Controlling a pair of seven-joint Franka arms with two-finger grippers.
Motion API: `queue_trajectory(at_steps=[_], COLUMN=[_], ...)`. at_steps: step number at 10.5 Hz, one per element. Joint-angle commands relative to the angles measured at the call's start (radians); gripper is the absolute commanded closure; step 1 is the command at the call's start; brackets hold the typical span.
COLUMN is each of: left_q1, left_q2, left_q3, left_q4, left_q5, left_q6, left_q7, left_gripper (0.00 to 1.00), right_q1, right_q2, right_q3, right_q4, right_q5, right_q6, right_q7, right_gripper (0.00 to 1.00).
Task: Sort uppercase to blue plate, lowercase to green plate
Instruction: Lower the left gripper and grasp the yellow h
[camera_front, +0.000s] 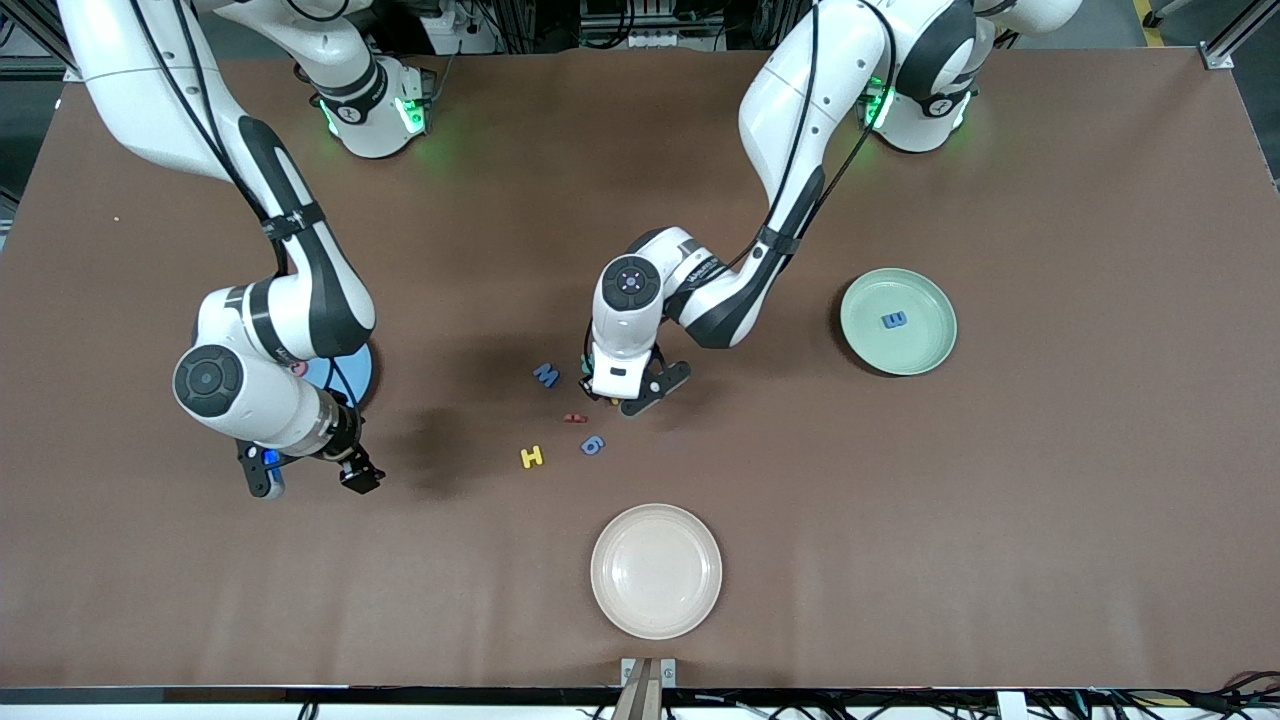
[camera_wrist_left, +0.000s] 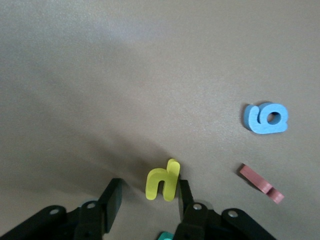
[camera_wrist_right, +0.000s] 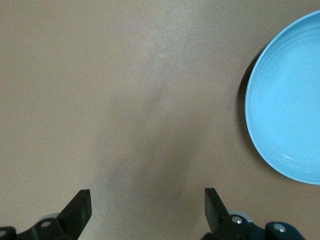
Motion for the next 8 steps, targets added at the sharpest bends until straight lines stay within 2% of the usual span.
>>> queue_trajectory(at_steps=[1,6,8], left_q1=[-0.005,-0.007,-0.007], left_q2=[0.031,0.036,0.036], left_q3=[0.011,0.016,0.017], left_q4=[0.042,0.044,0.044], left_q5=[0.003,0.003,0.003], left_q6=[0.026,0.030,0.030], left_q7=[-0.022,-0.020,-0.022], left_gripper=[0.45,0.46,0.57], right_q1=[-0.008,-0.007,-0.007], right_q2=[0.020,0.034,0.035], right_q3=[0.008,0.008,0.006], right_q4=[0.029,0.045,0.045], right_q5=[0.007,0.005,0.005], right_q6=[-0.008,-0.005,-0.005], right_q7=[0.005,0.008,0.008], right_gripper=[0.00,0.00,0.00])
